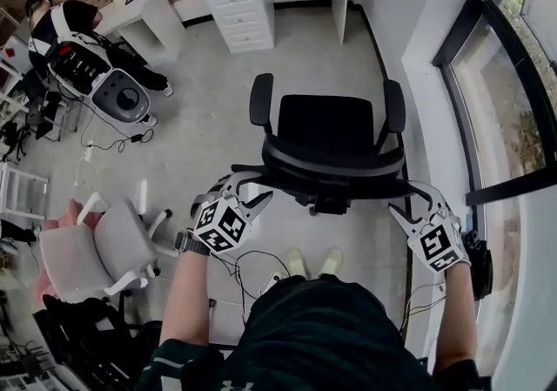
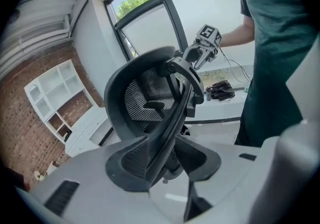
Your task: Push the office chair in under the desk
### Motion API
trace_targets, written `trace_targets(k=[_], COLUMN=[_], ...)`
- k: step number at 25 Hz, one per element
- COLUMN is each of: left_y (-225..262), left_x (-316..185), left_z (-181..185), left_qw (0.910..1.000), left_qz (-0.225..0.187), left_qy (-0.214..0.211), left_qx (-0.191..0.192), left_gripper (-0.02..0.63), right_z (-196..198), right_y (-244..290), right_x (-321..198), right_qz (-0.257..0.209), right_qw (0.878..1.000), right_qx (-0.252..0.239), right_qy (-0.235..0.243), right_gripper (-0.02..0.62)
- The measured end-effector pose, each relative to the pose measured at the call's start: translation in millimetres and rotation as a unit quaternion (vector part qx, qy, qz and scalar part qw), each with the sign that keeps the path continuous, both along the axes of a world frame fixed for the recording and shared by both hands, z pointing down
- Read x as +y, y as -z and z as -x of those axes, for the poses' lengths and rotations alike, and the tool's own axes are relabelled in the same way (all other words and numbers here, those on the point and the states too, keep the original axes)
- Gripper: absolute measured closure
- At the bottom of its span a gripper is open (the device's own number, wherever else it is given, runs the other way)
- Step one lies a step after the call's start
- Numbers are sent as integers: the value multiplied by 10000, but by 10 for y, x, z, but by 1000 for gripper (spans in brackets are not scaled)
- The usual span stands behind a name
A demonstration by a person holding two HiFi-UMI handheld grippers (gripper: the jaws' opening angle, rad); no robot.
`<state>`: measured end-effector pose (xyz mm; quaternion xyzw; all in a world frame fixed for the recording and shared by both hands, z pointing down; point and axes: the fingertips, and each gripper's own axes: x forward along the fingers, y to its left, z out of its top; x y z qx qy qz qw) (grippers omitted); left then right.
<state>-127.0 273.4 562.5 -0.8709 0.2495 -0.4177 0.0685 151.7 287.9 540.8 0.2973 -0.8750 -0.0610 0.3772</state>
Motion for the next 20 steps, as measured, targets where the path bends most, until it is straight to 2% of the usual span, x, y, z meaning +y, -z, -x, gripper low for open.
trace_targets(k=[5, 14, 20], left_y=[-199, -481, -609], left_x=[7, -104, -184], left_z=[102, 140, 122], left_qw=[9978, 9849, 9800], left_qz=[165, 136, 215], left_qy=[-295, -716, -850], left_qx=[-575, -1571, -1789], left_gripper=[425, 419, 407], right_z=[-73, -104, -122], right_y=[-300, -701, -850], right_x=[-17, -145, -228], right_qz=[-6, 101, 73], right_qw=[9965, 9843, 9792], right_qx=[809, 1597, 1847], right_qy=[200, 742, 838], right_gripper=[350, 321, 322])
